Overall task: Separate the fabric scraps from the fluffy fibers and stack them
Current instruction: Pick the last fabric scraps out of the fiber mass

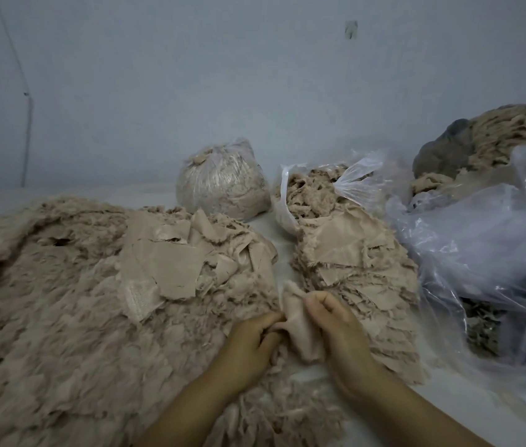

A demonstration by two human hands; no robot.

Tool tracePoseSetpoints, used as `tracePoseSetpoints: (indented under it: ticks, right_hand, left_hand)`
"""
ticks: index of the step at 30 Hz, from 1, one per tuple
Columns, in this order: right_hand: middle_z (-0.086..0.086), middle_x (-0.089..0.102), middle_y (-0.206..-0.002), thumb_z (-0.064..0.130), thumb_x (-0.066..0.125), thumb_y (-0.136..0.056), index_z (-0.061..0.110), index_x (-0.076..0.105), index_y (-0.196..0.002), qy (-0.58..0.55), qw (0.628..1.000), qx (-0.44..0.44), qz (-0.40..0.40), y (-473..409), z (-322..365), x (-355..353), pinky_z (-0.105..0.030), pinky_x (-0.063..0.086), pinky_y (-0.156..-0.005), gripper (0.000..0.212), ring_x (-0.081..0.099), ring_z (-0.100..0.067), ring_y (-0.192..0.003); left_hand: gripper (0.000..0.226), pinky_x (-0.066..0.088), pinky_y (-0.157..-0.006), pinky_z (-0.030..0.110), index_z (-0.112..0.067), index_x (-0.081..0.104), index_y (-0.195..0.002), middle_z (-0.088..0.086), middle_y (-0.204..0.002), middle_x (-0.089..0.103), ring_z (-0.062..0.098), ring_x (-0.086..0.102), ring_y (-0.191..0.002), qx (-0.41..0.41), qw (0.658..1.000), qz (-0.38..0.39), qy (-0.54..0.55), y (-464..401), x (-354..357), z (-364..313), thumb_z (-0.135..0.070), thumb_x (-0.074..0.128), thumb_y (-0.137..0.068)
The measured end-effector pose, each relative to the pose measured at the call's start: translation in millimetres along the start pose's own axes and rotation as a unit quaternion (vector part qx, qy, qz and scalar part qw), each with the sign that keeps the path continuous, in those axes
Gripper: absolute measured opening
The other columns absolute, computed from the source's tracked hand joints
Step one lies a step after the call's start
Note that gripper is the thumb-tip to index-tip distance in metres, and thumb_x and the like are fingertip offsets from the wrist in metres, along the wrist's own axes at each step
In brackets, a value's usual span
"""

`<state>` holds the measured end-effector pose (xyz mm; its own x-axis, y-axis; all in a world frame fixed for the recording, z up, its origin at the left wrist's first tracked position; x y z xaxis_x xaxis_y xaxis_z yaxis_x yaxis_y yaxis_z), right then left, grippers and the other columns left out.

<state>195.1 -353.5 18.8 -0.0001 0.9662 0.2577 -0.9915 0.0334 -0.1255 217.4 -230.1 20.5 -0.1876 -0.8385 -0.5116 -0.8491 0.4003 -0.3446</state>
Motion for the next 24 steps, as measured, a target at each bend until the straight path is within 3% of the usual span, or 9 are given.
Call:
tracePoseSetpoints:
  ticks: [3,6,9,12,15,18,20,22,24]
  right_hand:
    - [-0.012,0.06,-0.072,0.025,0.066,-0.087,-0.006,0.056,-0.084,0.102,0.994,-0.034,-0.021,2,3,3,-0.027,0.048,-0.058,0.032,0.058,-0.018,-0.065]
    - [-0.006,0.064,-0.062,0.014,0.055,-0.095,0.001,0.059,-0.08,0.067,0.989,-0.068,-0.113,0,20,-14,-0.02,0.048,-0.051,0.019,0.061,-0.014,-0.059]
    - [-0.027,0.056,-0.071,0.024,0.059,-0.091,-0.011,0.052,-0.088,0.025,0.982,-0.07,-0.172,-6,35,-42,-0.025,0.047,-0.054,0.036,0.058,-0.023,-0.065]
    - [-0.018,0.069,-0.075,0.035,0.057,-0.091,-0.002,0.063,-0.085,0.073,0.988,0.011,-0.133,-10,26,-46,-0.03,0.053,-0.061,0.039,0.066,-0.029,-0.071]
    - [-0.022,0.072,-0.088,0.042,0.05,-0.095,0.003,0.07,-0.098,0.111,0.988,0.046,-0.095,-10,22,-40,-0.045,0.054,-0.084,0.044,0.069,-0.035,-0.088]
    - [-0.012,0.075,-0.087,0.049,0.047,-0.091,0.009,0.072,-0.095,0.138,0.99,0.021,-0.033,-7,29,-21,-0.04,0.055,-0.085,0.047,0.071,-0.026,-0.087]
    - [-0.012,0.075,-0.087,0.046,0.047,-0.094,0.006,0.07,-0.098,0.116,0.993,0.01,0.012,0,26,-4,-0.035,0.057,-0.077,0.047,0.072,-0.026,-0.085]
    - [-0.011,0.074,-0.082,0.042,0.047,-0.095,0.002,0.069,-0.096,0.097,0.995,0.005,0.002,4,23,0,-0.026,0.055,-0.062,0.045,0.072,-0.024,-0.076]
    - [-0.009,0.068,-0.069,0.042,0.05,-0.093,0.003,0.067,-0.084,0.092,0.994,0.006,-0.052,7,20,-11,-0.025,0.048,-0.051,0.043,0.063,-0.022,-0.06]
  left_hand:
    - [0.042,0.039,-0.053,0.014,-0.041,0.058,-0.07,-0.017,-0.056,0.06,-0.002,0.053,-0.052,0.008,0.999,-0.005,-0.046,0,0,-4,-0.006,0.052,-0.092]
    - [0.036,0.035,-0.055,0.018,-0.031,0.048,-0.062,-0.011,-0.058,0.054,0.0,0.048,-0.055,-0.045,0.993,-0.029,-0.106,-2,-10,14,-0.013,0.055,-0.092]
    - [0.039,0.039,-0.053,0.03,-0.015,0.047,-0.06,-0.003,-0.05,0.05,0.01,0.045,-0.042,-0.113,0.991,-0.074,0.003,-1,-28,33,-0.015,0.047,-0.098]
    - [0.037,0.04,-0.05,0.029,-0.014,0.051,-0.062,-0.003,-0.048,0.053,0.008,0.045,-0.037,-0.109,0.993,-0.045,0.033,-1,-22,27,-0.016,0.047,-0.098]
    - [0.011,0.046,-0.059,0.021,-0.024,0.064,-0.083,-0.011,-0.065,0.061,0.001,0.055,-0.055,-0.101,0.994,-0.033,0.014,2,-18,16,-0.029,0.059,-0.092]
    - [0.06,0.048,-0.079,0.01,-0.035,0.048,-0.126,-0.022,-0.111,0.06,-0.007,0.061,-0.1,-0.126,0.976,0.019,0.178,2,-7,8,-0.053,0.068,-0.073]
    - [0.064,0.05,-0.081,0.014,-0.028,0.047,-0.128,-0.012,-0.121,0.061,-0.001,0.061,-0.108,-0.138,0.94,0.067,0.305,3,10,-1,-0.048,0.072,-0.073]
    - [0.048,0.054,-0.072,0.02,-0.011,0.06,-0.117,0.005,-0.106,0.071,0.014,0.069,-0.093,-0.138,0.932,0.05,0.33,3,18,-6,-0.037,0.071,-0.078]
    - [0.027,0.047,-0.045,0.019,-0.004,0.064,-0.097,0.007,-0.072,0.071,0.012,0.064,-0.055,-0.155,0.921,-0.044,0.354,3,6,-4,-0.029,0.062,-0.085]
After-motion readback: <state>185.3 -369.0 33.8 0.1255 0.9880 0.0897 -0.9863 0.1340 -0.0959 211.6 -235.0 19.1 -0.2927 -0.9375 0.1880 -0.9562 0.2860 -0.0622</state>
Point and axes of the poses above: each hand's wrist, its own y-axis away from the middle knuckle, its own x-axis out of the palm, z = x × y, the point moved 8 cm from there along -y, towards the middle knuckle
